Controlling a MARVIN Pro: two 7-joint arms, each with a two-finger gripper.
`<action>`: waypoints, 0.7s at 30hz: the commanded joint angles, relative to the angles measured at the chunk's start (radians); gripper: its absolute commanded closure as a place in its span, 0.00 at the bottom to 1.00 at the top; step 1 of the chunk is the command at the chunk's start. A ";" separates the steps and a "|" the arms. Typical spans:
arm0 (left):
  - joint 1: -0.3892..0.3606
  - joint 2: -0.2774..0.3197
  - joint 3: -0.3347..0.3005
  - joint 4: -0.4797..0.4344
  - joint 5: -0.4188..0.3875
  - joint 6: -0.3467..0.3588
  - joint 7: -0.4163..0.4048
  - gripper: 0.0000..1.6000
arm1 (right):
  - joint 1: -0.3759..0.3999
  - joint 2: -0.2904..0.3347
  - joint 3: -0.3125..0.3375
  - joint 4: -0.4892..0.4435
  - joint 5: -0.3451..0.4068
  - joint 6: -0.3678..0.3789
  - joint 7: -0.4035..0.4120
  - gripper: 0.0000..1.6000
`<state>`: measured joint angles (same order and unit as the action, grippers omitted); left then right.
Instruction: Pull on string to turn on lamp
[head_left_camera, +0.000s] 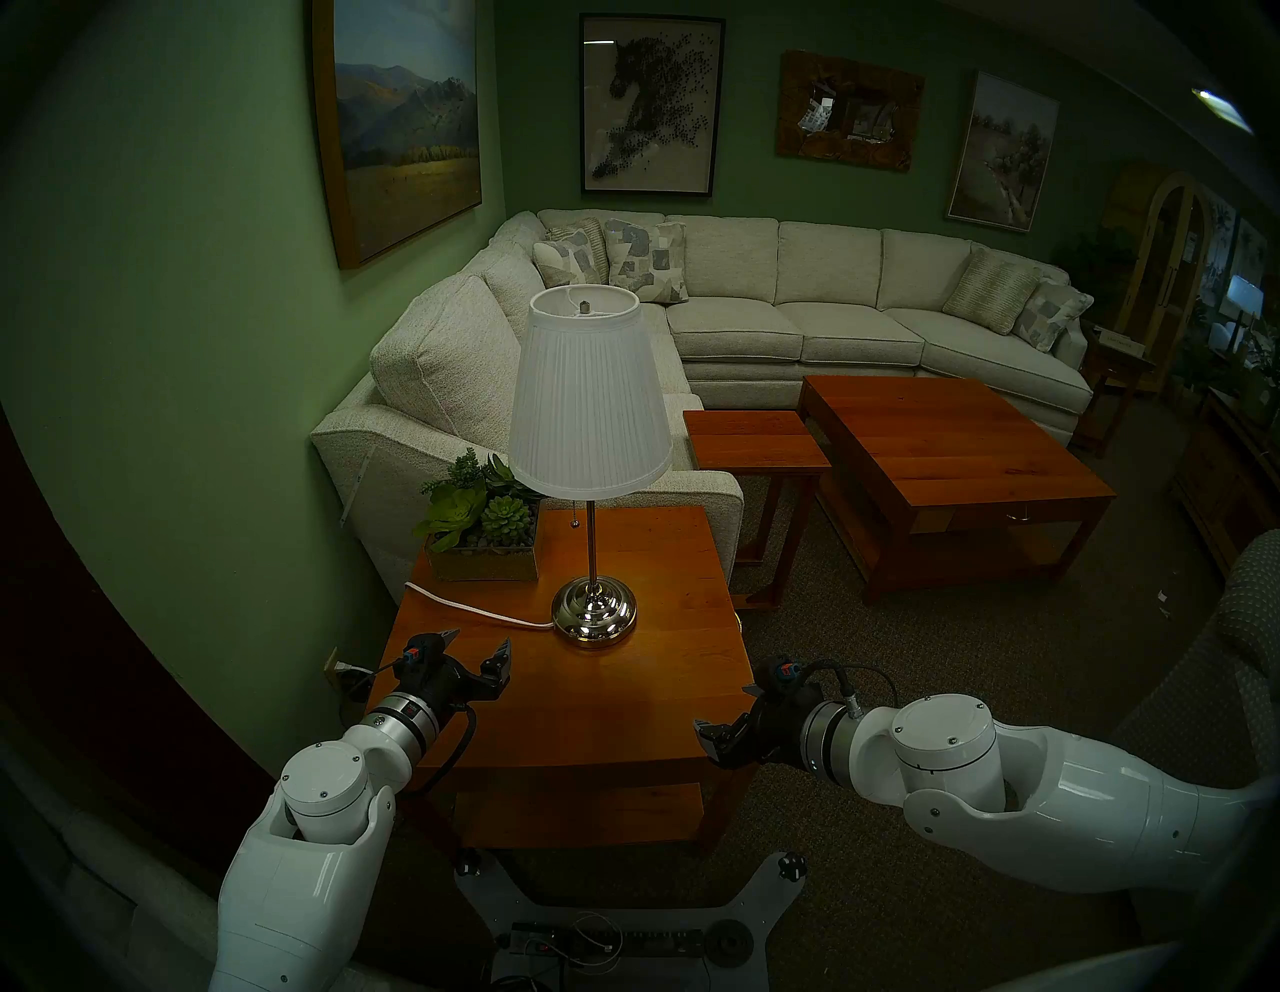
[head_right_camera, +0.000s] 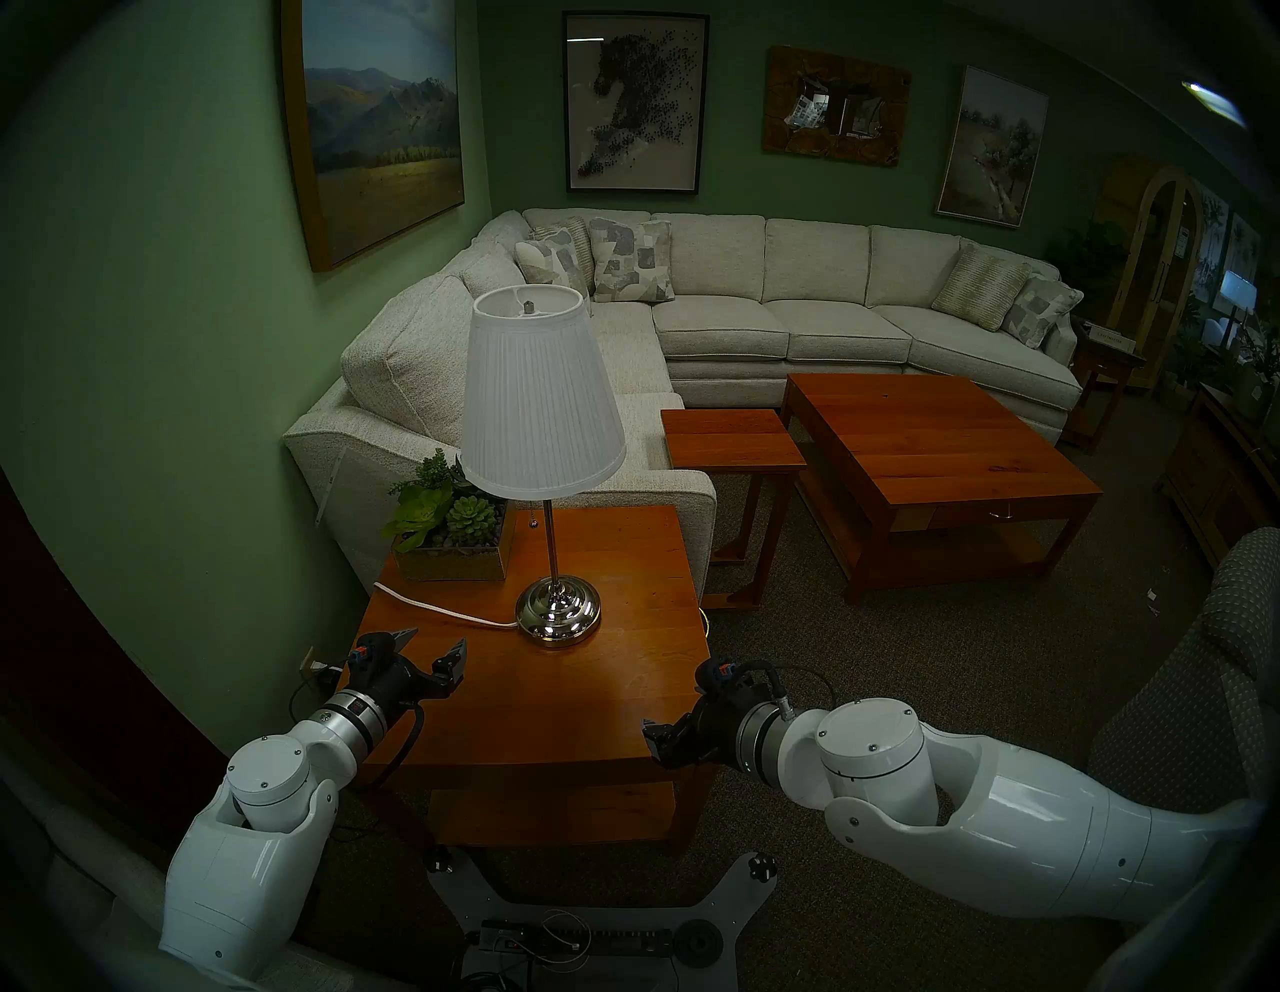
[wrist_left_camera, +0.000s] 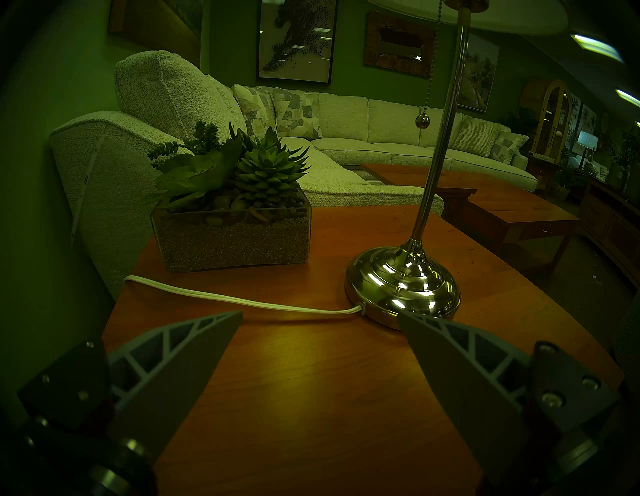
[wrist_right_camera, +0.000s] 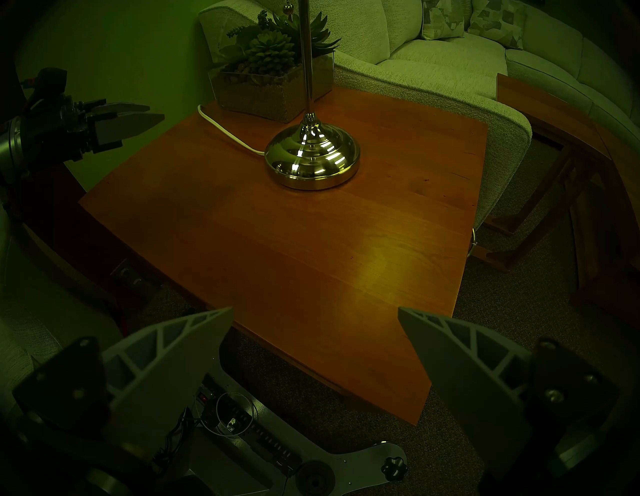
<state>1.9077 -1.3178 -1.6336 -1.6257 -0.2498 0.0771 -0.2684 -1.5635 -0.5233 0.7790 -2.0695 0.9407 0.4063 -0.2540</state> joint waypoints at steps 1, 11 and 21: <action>-0.036 -0.009 0.011 -0.019 0.025 -0.019 0.028 0.00 | 0.012 0.000 0.013 -0.017 0.002 -0.004 -0.001 0.00; -0.086 -0.018 0.030 -0.064 0.045 -0.005 0.059 0.00 | 0.013 -0.001 0.011 -0.016 0.001 -0.004 0.000 0.00; -0.146 -0.016 0.032 -0.106 0.043 0.020 0.060 0.00 | 0.014 -0.001 0.010 -0.015 0.001 -0.005 0.000 0.00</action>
<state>1.8396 -1.3393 -1.5942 -1.6716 -0.1949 0.0893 -0.1992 -1.5634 -0.5228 0.7759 -2.0675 0.9405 0.4062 -0.2540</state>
